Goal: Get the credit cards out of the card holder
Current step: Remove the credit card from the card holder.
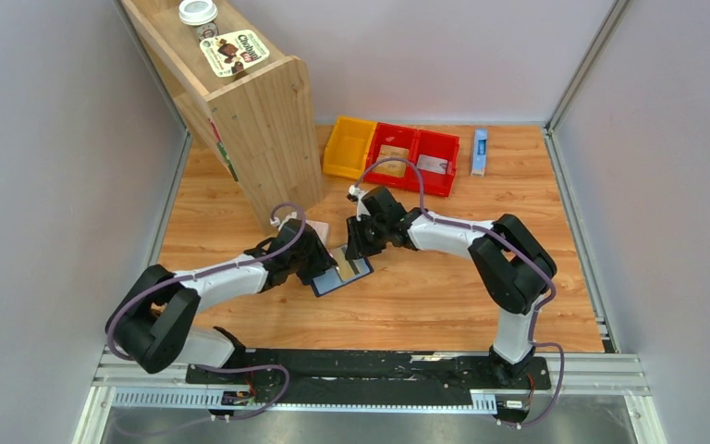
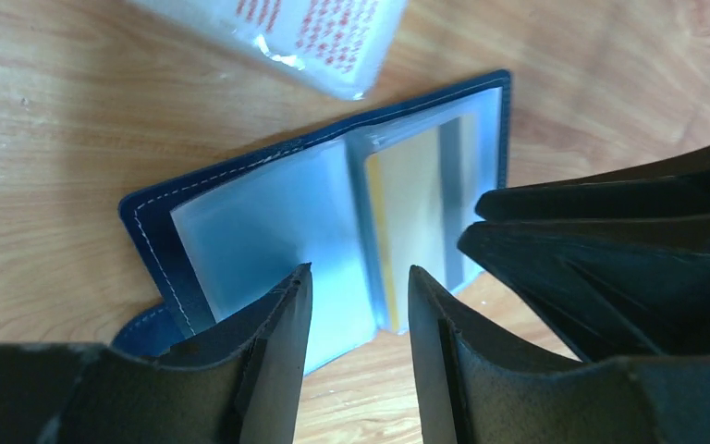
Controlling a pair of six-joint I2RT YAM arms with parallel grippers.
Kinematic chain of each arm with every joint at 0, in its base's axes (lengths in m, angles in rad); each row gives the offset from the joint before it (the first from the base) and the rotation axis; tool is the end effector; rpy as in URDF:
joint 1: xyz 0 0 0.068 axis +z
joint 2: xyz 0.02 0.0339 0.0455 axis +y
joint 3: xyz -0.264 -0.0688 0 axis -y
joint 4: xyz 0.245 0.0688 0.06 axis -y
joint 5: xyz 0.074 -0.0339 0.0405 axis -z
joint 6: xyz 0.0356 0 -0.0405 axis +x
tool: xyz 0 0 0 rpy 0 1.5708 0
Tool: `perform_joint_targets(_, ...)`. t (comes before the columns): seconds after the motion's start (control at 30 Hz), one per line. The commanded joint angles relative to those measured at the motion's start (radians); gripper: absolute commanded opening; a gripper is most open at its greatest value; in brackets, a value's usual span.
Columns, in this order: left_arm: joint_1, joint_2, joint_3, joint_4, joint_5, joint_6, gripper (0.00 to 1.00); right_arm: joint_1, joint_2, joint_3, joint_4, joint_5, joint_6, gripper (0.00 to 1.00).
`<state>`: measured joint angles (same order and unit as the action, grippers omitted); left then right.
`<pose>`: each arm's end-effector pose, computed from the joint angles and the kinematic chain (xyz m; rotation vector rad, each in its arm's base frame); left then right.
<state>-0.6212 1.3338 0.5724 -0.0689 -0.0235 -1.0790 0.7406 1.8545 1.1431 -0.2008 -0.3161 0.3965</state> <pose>0.2043 -0.1452 0.1636 -0.5881 2.4730 -0.7216 0.2764 0.2677 0.1672 -0.5909 2.5645 0.8365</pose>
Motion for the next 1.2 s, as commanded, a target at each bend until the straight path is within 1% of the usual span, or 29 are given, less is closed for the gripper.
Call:
perform_joint_targets(0.0,0.009,0.057,-0.032,0.181,0.057,-0.025,0.52,-0.006,0.023,-0.016,0.043,-0.008,0.004,0.29)
perform_joint_targets(0.17,0.014,0.09,-0.083,0.236,0.033,-0.047,0.54,-0.006,0.031,-0.025,0.046,-0.012,-0.001,0.29)
perform_joint_targets(0.4,0.026,0.119,-0.166,0.351,0.063,-0.099,0.54,-0.006,0.043,-0.039,0.066,-0.067,0.018,0.28)
perform_joint_targets(0.47,0.028,0.108,-0.189,0.389,0.063,-0.11,0.51,-0.006,0.048,-0.042,0.066,-0.061,0.018,0.28)
perform_joint_targets(0.63,0.038,0.041,-0.258,0.457,0.057,-0.127,0.4,-0.015,0.064,-0.049,0.064,-0.046,0.03,0.28)
perform_joint_targets(0.8,0.038,-0.016,-0.293,0.555,0.063,-0.128,0.33,-0.018,0.08,-0.049,0.064,-0.044,0.033,0.28)
perform_joint_targets(1.0,0.038,0.005,-0.289,0.653,0.117,-0.11,0.33,-0.018,0.094,-0.048,0.069,-0.055,0.041,0.28)
perform_joint_targets(1.17,0.038,0.031,-0.279,0.629,0.123,-0.119,0.34,-0.02,0.094,-0.048,0.077,-0.064,0.048,0.28)
